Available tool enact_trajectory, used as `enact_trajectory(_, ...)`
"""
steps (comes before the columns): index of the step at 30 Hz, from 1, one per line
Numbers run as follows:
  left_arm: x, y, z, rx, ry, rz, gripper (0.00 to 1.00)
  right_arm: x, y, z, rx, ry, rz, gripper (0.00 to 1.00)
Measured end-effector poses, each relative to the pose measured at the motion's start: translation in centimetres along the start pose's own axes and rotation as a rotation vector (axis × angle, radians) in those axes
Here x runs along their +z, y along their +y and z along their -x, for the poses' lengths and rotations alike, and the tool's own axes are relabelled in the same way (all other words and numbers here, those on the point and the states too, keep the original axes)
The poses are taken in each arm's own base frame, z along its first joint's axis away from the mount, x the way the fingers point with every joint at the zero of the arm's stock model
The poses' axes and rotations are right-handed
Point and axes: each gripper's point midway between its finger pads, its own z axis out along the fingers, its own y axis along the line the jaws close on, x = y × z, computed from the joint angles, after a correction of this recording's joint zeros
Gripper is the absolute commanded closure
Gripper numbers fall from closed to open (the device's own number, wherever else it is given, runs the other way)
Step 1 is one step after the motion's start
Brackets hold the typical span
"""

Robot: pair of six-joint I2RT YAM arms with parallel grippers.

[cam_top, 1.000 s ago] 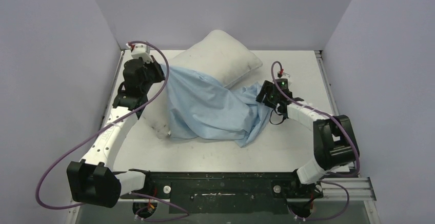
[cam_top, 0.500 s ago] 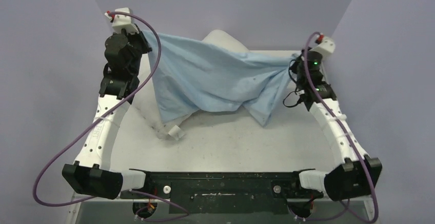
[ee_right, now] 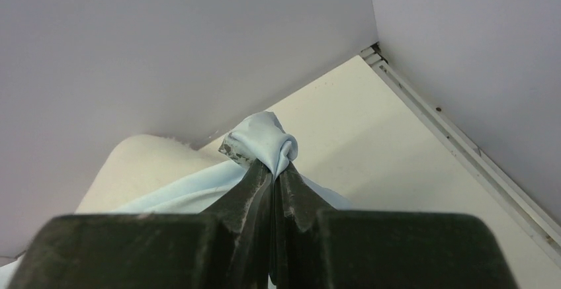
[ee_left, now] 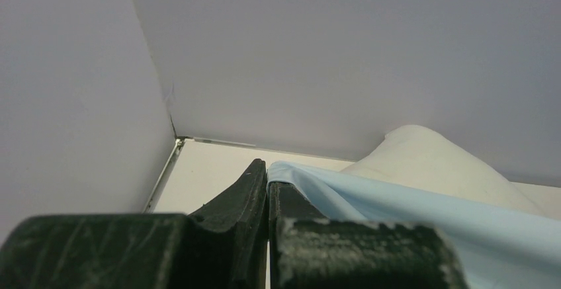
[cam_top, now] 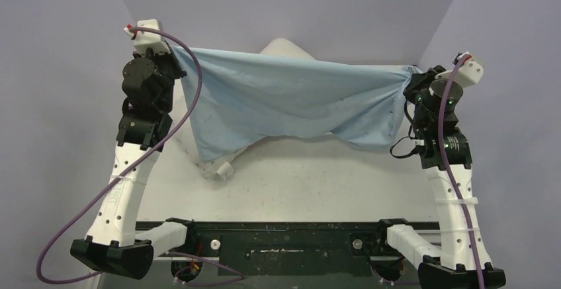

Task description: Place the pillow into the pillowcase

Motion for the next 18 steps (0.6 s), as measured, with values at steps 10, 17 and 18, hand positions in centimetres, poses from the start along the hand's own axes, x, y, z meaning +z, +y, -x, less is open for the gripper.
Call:
enact_trajectory(10, 2.9, 0.2, -7.7, 0.070, 0.141, 0.035, 1.00, 4.1, -2.0, -9.8, -0.108, 0.253, -0.028, 1.00)
enact_trajectory(17, 5.8, 0.2, -8.5, 0.108, 0.160, 0.053, 1.00, 4.7, -1.0, -11.0, -0.133, 0.325, 0.034, 1.00)
enact_trajectory(18, 6.6, 0.2, -7.7, 0.107, 0.147, 0.065, 1.00, 4.7, -0.3, -10.4, -0.120, 0.317, 0.061, 1.00)
